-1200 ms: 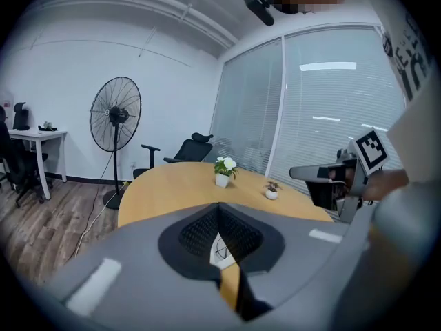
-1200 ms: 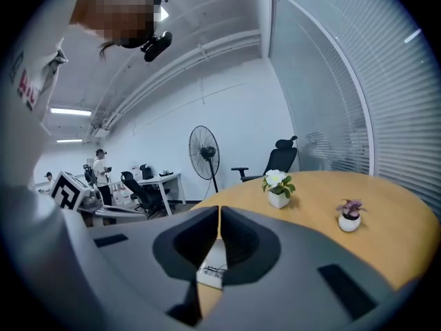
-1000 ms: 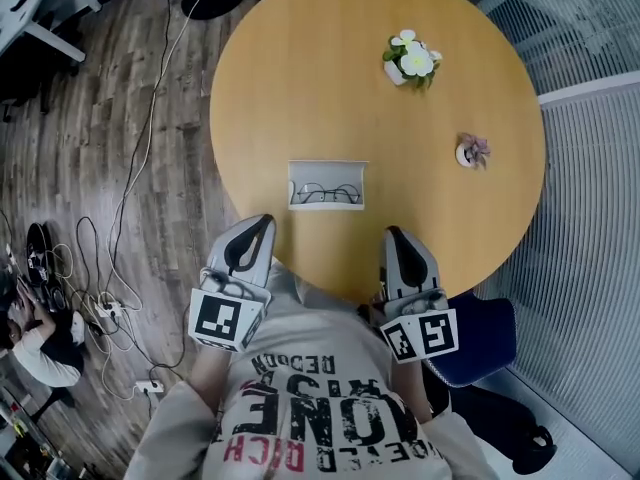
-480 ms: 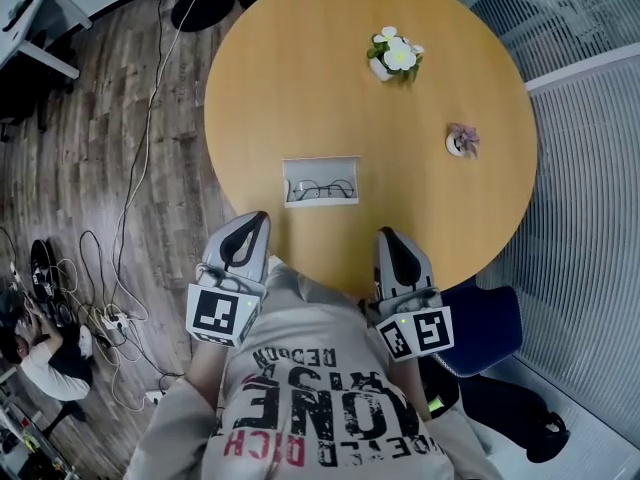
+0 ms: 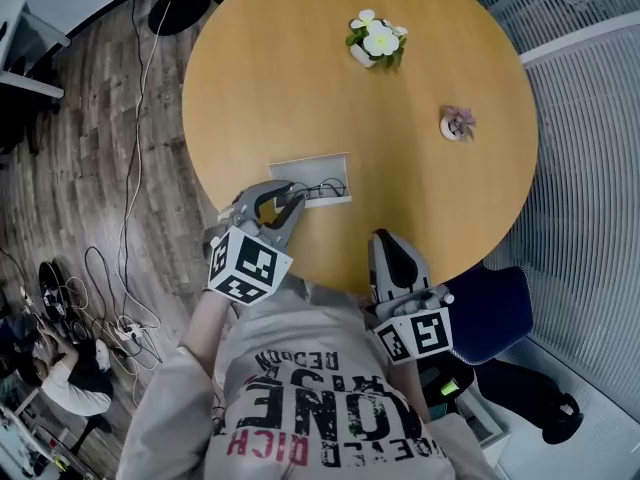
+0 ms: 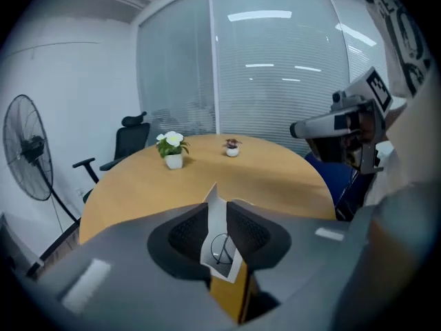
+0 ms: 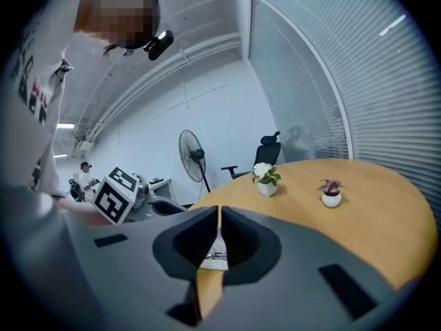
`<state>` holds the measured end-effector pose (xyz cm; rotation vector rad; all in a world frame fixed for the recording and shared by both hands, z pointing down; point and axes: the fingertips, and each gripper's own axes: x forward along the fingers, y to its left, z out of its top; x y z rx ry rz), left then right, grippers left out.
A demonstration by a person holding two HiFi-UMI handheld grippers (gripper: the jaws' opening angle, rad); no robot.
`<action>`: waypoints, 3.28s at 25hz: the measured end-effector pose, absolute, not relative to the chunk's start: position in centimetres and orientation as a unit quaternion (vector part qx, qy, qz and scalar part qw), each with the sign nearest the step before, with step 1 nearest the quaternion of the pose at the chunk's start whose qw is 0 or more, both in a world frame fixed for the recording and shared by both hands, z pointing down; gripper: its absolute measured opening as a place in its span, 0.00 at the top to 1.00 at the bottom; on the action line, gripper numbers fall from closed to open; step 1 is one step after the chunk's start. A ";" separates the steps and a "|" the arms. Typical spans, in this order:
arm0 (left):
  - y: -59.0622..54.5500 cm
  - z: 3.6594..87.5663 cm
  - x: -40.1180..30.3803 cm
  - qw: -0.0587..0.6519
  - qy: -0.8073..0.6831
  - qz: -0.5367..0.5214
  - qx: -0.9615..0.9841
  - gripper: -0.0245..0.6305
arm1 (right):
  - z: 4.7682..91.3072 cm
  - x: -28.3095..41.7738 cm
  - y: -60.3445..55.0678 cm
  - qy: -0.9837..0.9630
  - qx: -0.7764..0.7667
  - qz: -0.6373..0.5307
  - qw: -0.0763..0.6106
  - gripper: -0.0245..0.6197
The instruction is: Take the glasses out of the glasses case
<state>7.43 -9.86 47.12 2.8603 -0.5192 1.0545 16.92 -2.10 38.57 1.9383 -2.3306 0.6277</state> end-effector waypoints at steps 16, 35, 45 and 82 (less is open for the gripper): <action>-8.8 57.5 11.7 0.005 0.021 0.518 0.855 0.82 | 42.0 20.6 -3.7 -0.708 0.659 0.252 0.027 0.93; -9.1 58.6 12.3 0.000 -0.004 0.540 0.842 0.93 | 43.0 20.9 -4.3 -0.713 0.648 0.267 0.028 0.93; -9.3 55.4 11.6 -0.021 -0.041 0.517 0.855 0.94 | 42.6 19.9 -3.6 -0.720 0.640 0.265 0.029 0.93; -8.3 38.0 9.1 -0.019 -0.214 0.278 0.936 0.94 | 35.0 17.4 -2.5 -0.760 0.624 0.181 -0.004 0.93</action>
